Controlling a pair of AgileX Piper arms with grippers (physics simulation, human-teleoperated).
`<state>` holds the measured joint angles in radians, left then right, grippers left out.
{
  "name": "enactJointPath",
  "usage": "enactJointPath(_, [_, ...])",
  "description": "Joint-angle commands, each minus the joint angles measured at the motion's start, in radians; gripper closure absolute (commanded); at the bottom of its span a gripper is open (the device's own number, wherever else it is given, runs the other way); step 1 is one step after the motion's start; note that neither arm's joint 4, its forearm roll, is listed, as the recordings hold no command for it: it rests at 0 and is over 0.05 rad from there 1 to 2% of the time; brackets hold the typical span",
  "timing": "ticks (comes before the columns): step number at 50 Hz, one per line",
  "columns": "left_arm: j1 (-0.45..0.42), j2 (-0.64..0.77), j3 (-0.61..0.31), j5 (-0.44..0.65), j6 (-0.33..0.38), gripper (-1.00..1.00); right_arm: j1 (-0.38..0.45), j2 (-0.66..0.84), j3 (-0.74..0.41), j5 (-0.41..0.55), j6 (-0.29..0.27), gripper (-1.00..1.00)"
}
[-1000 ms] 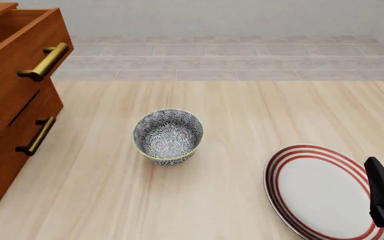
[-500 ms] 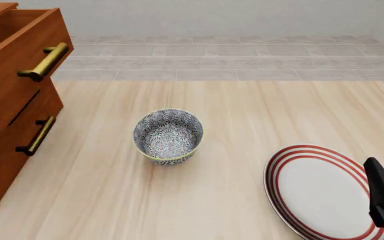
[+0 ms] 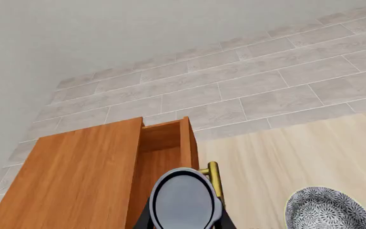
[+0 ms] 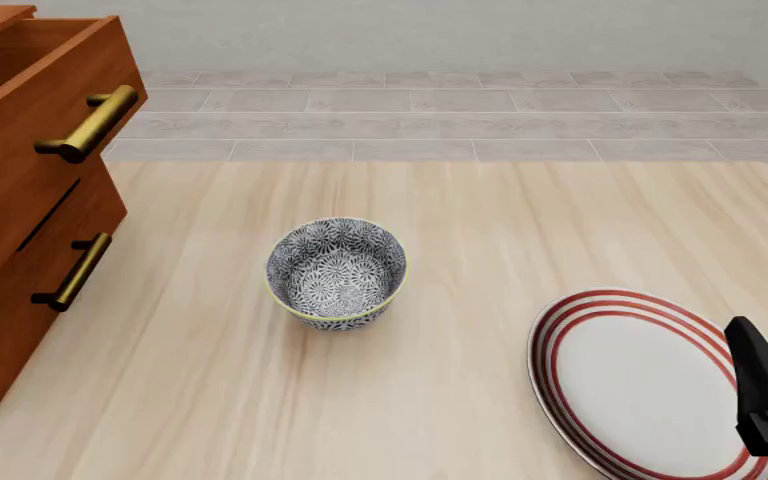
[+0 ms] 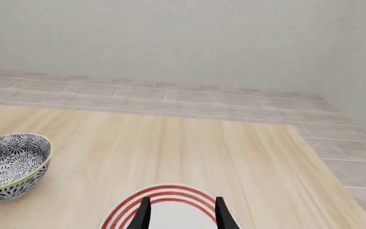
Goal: Put the ketchup in the top drawer of the cabinet.
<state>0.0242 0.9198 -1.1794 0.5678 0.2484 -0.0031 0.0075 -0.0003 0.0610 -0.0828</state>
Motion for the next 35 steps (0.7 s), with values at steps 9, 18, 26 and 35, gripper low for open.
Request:
enactJointPath(9, [0.085,0.060,0.006,-0.039,0.010,1.00,0.000,0.001,0.000,0.003,-0.001,-1.00])
enactJointPath(18, [0.157,0.132,-0.024,-0.039,-0.030,1.00,0.002,0.008,0.000,0.001,-0.002,-1.00])
enactJointPath(26, [0.169,0.137,-0.012,-0.046,-0.042,1.00,0.002,0.018,0.000,-0.006,-0.004,-1.00])
enactJointPath(35, [0.176,0.146,0.018,-0.063,-0.057,1.00,-0.001,0.024,0.000,-0.008,-0.006,-1.00])
